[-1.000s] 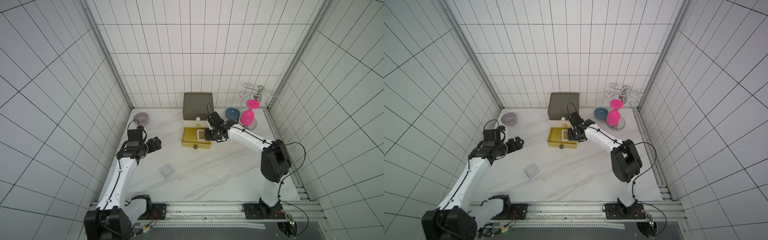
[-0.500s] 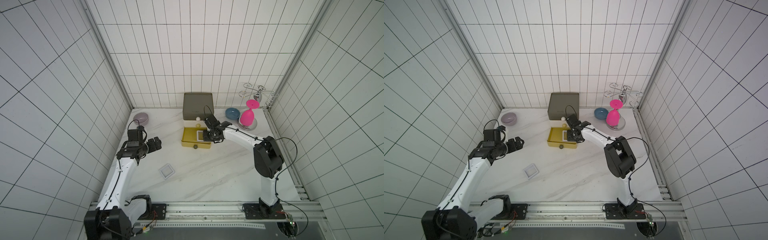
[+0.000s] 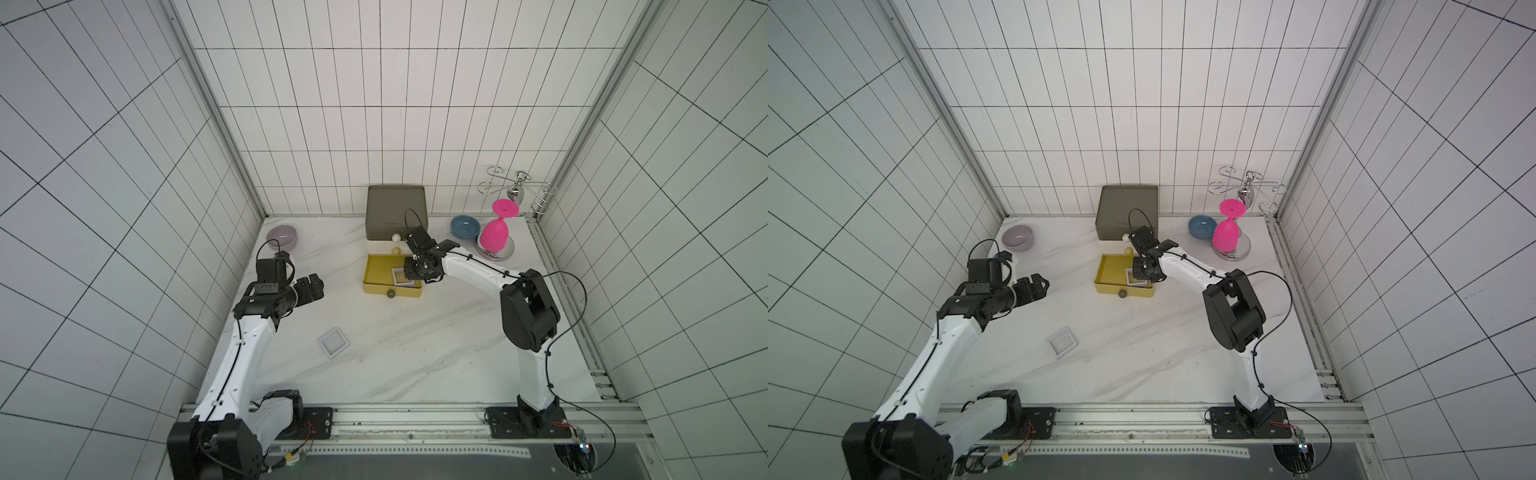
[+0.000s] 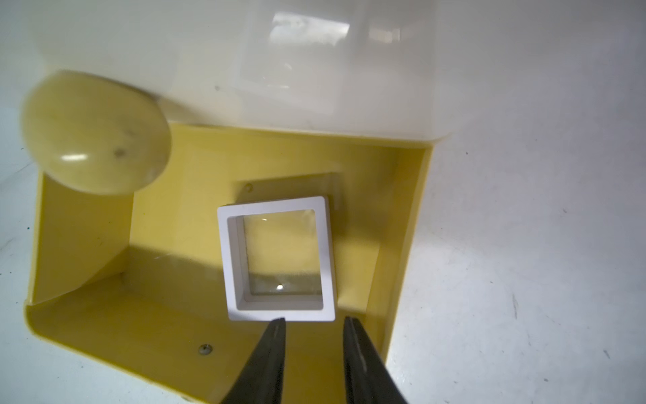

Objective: Place the brooch boxes into the drawer by color
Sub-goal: Place the brooch box in the drawer, then pick up the brooch box from the center of the board.

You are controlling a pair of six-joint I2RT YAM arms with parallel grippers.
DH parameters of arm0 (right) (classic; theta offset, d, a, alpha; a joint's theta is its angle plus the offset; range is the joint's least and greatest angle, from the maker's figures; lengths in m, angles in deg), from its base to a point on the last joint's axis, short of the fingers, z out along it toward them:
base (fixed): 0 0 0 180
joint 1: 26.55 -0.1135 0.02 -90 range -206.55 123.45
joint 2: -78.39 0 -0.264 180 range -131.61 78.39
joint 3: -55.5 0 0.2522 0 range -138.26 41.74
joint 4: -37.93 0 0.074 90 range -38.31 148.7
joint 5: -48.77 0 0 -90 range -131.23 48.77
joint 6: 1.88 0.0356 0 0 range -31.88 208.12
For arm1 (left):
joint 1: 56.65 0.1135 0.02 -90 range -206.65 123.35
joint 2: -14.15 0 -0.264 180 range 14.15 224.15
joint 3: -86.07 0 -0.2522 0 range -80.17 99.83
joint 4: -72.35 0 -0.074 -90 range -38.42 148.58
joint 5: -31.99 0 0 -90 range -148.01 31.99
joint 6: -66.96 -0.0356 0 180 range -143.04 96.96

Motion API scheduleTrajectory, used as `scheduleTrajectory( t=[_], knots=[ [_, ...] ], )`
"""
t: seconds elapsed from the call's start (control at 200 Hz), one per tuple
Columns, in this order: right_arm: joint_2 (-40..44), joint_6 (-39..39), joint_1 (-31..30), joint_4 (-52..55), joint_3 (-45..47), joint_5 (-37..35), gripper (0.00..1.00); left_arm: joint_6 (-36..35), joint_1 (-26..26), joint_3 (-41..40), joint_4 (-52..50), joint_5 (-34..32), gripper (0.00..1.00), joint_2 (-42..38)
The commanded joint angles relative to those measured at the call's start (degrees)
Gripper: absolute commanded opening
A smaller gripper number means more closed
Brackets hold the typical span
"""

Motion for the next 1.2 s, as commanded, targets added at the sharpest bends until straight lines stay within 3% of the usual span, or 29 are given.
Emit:
scheduleTrajectory(
  t=[0.0, 0.16, 0.36, 0.495, 0.585, 0.955, 1.074, 1.194],
  knots=[
    [2.23, -0.97, 0.32, 0.94, -1.05, -1.79, 0.34, -0.51, -0.21, 0.20, 1.35, -0.32, 0.95, -0.81],
    [9.29, -4.11, -3.63, -2.24, 4.19, -1.61, 0.37, -0.28, -0.19, 0.31, 1.82, -1.02, 0.95, -1.03],
    [12.45, -8.16, -15.47, -8.38, 9.56, -0.72, 0.42, 0.39, 0.01, 1.98, -0.38, -2.19, 0.95, 1.84],
    [10.26, -6.48, -23.93, -11.41, 8.07, -0.01, 0.46, 0.62, 0.87, 2.90, -1.22, -6.49, 0.95, 2.64],
    [6.63, -6.98, -27.23, -11.52, 5.24, 2.89, 0.47, 1.30, 3.09, 3.30, -1.34, -5.80, 0.95, 2.50],
    [-4.28, -9.32, -29.85, -8.22, -3.17, 7.66, 0.45, 1.74, 6.02, 2.86, -1.71, -8.52, 0.95, 1.14],
    [-9.64, -9.62, -29.59, -2.73, -10.14, 9.33, 0.44, 2.51, 6.70, 2.84, -1.63, -9.80, 0.95, 0.94],
    [-13.13, -10.42, -30.08, 0.96, -14.74, 7.16, 0.41, 3.53, 7.94, 2.93, -2.53, -12.22, 0.96, 0.96]
  ],
)
